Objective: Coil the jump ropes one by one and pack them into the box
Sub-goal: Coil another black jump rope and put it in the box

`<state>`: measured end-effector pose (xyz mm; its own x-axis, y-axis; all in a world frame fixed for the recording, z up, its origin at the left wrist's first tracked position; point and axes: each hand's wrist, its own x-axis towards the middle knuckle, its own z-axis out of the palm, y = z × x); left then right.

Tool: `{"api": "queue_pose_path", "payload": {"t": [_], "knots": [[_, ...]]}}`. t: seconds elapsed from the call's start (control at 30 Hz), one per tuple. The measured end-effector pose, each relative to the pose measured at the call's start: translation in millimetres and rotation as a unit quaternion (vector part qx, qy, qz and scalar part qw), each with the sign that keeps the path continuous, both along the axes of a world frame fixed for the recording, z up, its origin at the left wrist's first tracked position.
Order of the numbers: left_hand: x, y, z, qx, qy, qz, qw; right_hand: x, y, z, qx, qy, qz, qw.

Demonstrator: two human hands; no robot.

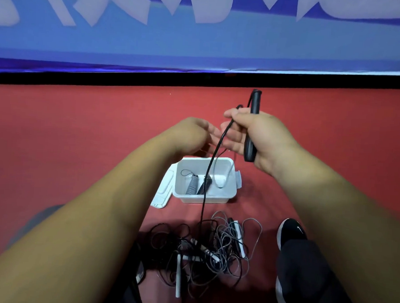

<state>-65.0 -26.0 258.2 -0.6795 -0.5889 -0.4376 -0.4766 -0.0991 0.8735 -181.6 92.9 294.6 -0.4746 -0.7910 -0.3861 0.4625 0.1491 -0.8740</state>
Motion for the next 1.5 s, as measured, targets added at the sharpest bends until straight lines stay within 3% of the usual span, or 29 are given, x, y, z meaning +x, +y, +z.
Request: {"api": "queue_pose_path", "payload": {"t": [0.17, 0.33, 0.5, 0.63, 0.77, 0.87, 0.97, 1.13, 1.27, 1.37, 1.5], "knots": [[8, 9, -9, 0.001, -0.131, -0.266, 0.955, -15, 4, 7, -0.049, -0.049, -0.043, 0.997], [12, 14, -8, -0.032, -0.141, -0.325, 0.935, -29, 8, 3, -0.075, -0.103, -0.096, 0.987], [8, 11, -11, -0.020, -0.130, -0.234, 0.963, -33, 9, 0, -0.057, -0.079, -0.106, 0.990], [2, 8, 0, 0.003, -0.056, -0.119, 0.991, -28, 5, -14, 0.091, 0.018, -0.046, 0.995], [-4, 7, 12, 0.075, 0.038, 0.005, 0.996, -16, 4, -26, 0.199, 0.029, 0.010, 0.979], [-6, 3, 20, 0.158, 0.097, 0.126, 0.975, -10, 4, -30, 0.226, 0.014, 0.064, 0.972], [-3, -7, 25, 0.244, 0.178, 0.230, 0.925, -5, 3, -31, 0.240, -0.014, 0.098, 0.966], [9, -25, 21, 0.275, 0.243, 0.339, 0.866, 4, 5, -36, 0.213, 0.091, 0.238, 0.943], [13, -33, 16, 0.261, 0.247, 0.366, 0.859, 16, 4, -40, 0.145, 0.154, 0.234, 0.949], [8, -33, 10, 0.237, 0.222, 0.342, 0.882, 20, 4, -38, 0.120, 0.193, 0.231, 0.946], [5, -28, 8, 0.229, 0.169, 0.276, 0.918, 16, 0, -33, 0.094, 0.147, 0.113, 0.978]]}}
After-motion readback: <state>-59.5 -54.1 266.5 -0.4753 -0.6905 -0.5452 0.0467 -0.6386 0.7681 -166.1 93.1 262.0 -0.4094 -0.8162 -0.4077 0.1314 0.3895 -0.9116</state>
